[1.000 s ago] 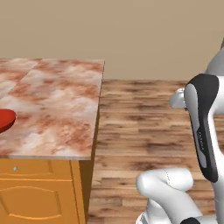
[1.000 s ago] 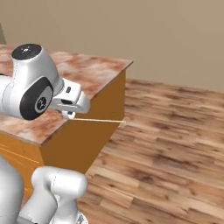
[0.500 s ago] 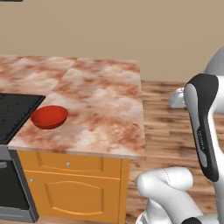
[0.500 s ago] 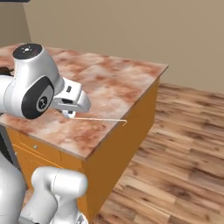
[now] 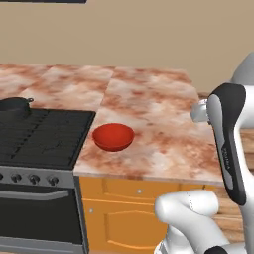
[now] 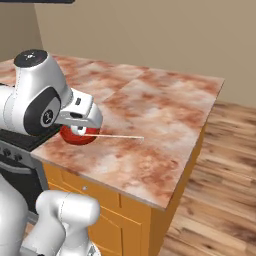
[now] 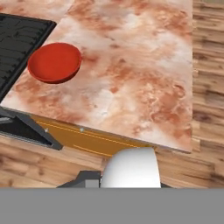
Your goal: Open the cabinet and move the ladle to the pot. Then close the cabinet.
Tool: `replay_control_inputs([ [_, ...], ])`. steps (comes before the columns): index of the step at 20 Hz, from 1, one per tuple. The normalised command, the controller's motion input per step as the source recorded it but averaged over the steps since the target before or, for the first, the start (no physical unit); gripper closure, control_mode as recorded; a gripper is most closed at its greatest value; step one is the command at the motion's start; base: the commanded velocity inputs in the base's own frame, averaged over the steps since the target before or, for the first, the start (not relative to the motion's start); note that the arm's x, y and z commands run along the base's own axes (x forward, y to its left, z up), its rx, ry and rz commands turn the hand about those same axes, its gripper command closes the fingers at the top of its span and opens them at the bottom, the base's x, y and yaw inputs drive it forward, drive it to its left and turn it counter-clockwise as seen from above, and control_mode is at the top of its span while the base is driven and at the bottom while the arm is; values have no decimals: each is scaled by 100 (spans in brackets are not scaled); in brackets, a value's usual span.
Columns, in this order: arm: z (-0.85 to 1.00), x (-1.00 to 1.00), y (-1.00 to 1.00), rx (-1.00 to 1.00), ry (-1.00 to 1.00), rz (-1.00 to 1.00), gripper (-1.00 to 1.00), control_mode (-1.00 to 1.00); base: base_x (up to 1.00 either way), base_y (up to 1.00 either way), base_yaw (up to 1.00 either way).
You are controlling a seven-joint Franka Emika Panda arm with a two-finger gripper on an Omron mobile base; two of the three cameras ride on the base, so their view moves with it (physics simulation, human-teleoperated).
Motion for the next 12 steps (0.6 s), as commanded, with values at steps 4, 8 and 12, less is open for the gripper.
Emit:
replay_control_inputs([
  [4,0,0,0,0,0,0,100,100,19,100,-11],
  [8,0,0,0,0,0,0,100,100,14,100,-17],
  [12,0,0,0,0,0,0,100,100,18,100,-19],
])
